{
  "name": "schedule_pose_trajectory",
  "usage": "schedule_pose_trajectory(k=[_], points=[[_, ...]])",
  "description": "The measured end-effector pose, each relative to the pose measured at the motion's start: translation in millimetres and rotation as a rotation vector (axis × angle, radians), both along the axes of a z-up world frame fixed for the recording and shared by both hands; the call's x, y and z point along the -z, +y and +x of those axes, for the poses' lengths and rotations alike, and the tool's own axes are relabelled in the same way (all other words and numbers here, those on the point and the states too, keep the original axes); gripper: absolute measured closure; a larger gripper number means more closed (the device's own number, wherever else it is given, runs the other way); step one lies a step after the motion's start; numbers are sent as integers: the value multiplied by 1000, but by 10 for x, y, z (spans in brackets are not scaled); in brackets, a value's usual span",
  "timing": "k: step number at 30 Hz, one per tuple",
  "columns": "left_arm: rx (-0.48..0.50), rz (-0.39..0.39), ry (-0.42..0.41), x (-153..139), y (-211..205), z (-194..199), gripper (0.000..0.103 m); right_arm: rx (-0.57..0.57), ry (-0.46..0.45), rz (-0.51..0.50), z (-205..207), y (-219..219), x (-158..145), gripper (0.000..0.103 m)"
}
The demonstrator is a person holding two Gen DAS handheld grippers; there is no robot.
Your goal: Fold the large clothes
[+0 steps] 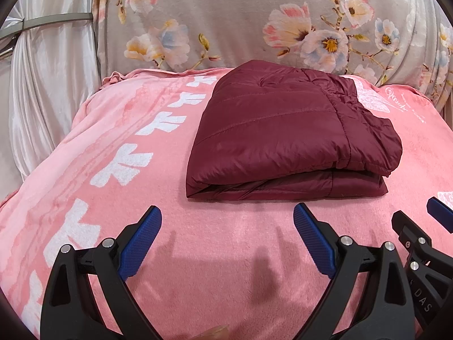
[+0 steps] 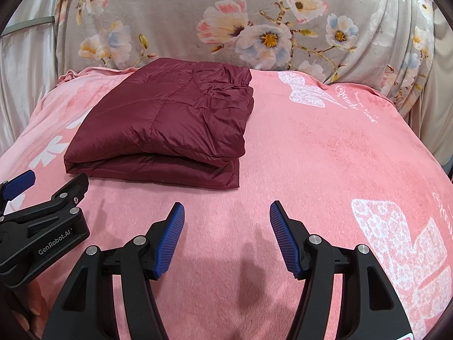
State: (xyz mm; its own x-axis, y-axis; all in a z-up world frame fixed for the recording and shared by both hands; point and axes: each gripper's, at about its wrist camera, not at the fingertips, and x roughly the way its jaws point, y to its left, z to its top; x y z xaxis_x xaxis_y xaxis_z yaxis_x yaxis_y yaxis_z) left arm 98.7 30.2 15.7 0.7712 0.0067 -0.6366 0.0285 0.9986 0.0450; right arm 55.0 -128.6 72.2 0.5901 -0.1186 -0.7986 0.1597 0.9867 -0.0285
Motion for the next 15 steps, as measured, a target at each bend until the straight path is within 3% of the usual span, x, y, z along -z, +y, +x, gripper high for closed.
schedule_pose_trajectory(k=[15], points=[[15,6,5,-1,-16,-1,12,1,0,0,-4,6,-6,42]])
